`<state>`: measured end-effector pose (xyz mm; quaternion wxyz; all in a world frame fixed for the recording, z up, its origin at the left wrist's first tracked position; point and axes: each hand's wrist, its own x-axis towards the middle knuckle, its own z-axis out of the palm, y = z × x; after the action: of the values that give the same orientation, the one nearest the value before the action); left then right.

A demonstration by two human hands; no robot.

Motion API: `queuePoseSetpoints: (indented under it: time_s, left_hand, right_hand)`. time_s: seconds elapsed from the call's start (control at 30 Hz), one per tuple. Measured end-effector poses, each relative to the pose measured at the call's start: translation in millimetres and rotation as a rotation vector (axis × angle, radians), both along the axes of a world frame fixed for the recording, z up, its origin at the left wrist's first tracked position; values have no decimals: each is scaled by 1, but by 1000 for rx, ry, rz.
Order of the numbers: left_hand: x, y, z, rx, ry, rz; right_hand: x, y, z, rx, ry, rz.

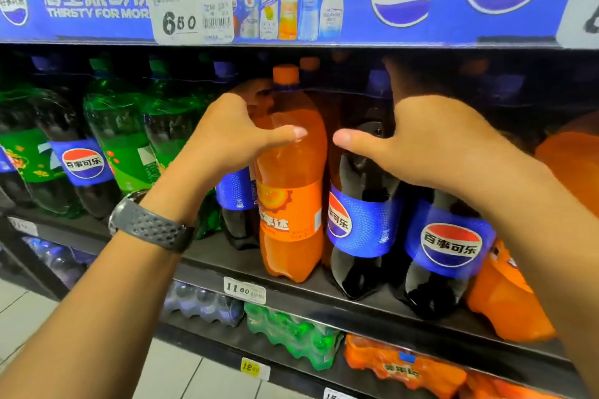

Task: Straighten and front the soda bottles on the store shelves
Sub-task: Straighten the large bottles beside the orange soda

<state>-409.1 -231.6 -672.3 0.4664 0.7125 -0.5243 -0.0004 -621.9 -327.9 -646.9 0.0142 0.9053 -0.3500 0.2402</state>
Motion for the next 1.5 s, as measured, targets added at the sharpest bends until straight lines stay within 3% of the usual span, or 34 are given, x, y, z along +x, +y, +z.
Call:
queuePoseSetpoints:
  time_s: [0.2, 0.27, 0.37, 0.43, 0.63, 0.77, 0.87, 1.03, 1.17, 1.27, 1.5]
  left_hand:
    - [-10, -13, -8, 36, -283, 227]
    - [-7, -11, -6, 72, -200, 124]
    - [0, -5, -3, 41, 73, -133]
    - [1, -4, -4, 33, 78, -131]
    - [-13, -14, -6, -29, -102, 56]
    - [-21, -25, -15, -31, -350, 381]
    - [-24, -29, -18, 12, -369, 470]
    - [-22, -24, -20, -42, -213, 247]
    - [-20, -18, -15, 21, -331, 324]
    - [-11, -8, -3, 13, -310, 131]
    - [18, 7, 10, 97, -327, -74]
  right_hand:
    - [6, 5, -2, -112, 51, -95]
    - [3, 2, -4, -102, 35, -75]
    - [0, -2, -3, -74, 20, -21]
    - [-2, -4, 0, -38, 6, 33]
    - [-13, -11, 6, 29, 29, 104]
    - [-10, -13, 6, 9, -2, 170]
    - [-10, -15, 6, 18, 11, 182]
    - [-7, -17, 5, 3, 20, 211]
    - [-9, -15, 3, -8, 10, 201]
    - [-12, -15, 6, -26, 46, 175]
    - [-9, -12, 14, -127, 152, 26]
